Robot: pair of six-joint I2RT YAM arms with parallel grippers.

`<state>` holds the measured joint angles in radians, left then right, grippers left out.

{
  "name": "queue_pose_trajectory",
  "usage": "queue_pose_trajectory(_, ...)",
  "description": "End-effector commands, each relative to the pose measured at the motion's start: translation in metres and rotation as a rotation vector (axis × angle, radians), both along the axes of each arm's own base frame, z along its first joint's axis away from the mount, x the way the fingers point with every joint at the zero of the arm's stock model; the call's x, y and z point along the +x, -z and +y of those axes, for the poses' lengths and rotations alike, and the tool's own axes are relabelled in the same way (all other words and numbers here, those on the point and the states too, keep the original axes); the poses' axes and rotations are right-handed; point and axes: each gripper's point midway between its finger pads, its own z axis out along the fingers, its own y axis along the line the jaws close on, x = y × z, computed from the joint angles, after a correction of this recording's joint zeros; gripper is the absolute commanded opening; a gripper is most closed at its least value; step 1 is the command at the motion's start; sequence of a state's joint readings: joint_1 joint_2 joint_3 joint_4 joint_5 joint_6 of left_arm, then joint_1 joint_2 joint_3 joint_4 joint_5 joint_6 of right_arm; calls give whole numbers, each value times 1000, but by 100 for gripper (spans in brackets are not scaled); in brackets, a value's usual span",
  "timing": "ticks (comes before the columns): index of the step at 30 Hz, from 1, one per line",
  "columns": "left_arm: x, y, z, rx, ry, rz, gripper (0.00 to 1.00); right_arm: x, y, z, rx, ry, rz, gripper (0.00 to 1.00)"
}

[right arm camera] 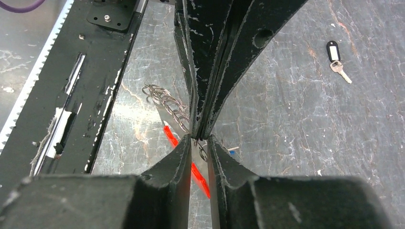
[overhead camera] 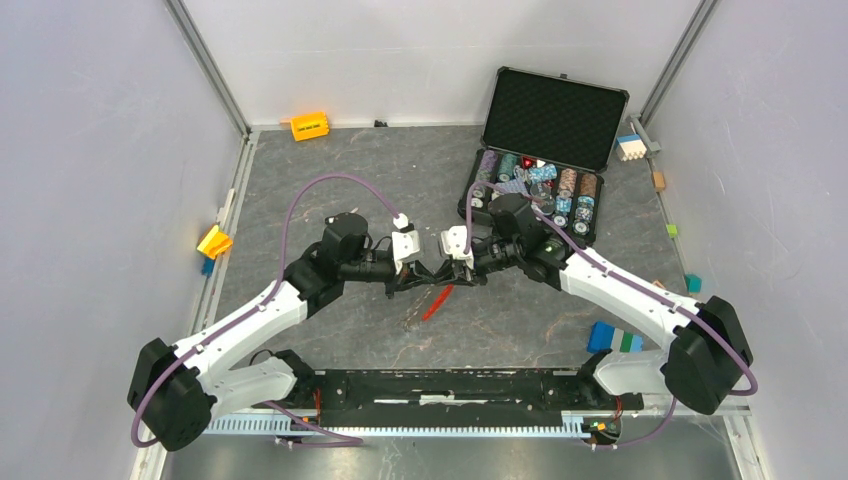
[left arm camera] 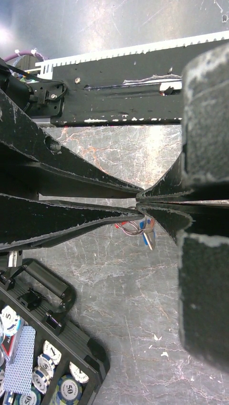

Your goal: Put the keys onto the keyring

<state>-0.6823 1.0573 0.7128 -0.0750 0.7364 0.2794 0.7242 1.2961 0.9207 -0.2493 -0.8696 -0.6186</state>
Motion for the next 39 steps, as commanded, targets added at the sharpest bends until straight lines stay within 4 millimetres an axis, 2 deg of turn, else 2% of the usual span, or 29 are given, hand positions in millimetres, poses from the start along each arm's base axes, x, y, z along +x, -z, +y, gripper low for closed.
queue_pose_trajectory(1, 2, -19, -5, -64, 6, -32, 2, 4, 2, -1, -15, 9, -43, 21)
queue_pose_trajectory(5, 2, -17, -5, -61, 6, -33, 2, 4, 1, -2, -21, 1, -61, 21)
queue_pose_trajectory(7, 2, -15, -4, -58, 5, -34, 2, 4, -1, -3, -26, 1, -70, 24)
queue_pose_trajectory(16, -2, -10, -4, -51, 38, -58, 2, 4, -18, -9, -42, -39, -165, 46)
queue_pose_trajectory(19, -3, -9, -4, -49, 45, -59, 2, 5, -26, -12, -33, -25, -194, 51)
queue_pose_trajectory(24, -5, -10, -4, -51, 57, -56, 2, 2, -27, -13, -28, -28, -194, 52)
queue_pose_trajectory(30, -5, -12, -5, -59, 51, -35, 2, -9, -29, -10, 1, -69, -153, 49)
queue_pose_trajectory(36, -8, -19, -7, -76, 66, -31, 2, 4, -21, -15, -26, -1, -189, 51)
queue_pose_trajectory(39, -9, -23, -6, -77, 74, -50, 2, 3, -16, -16, -38, -3, -182, 53)
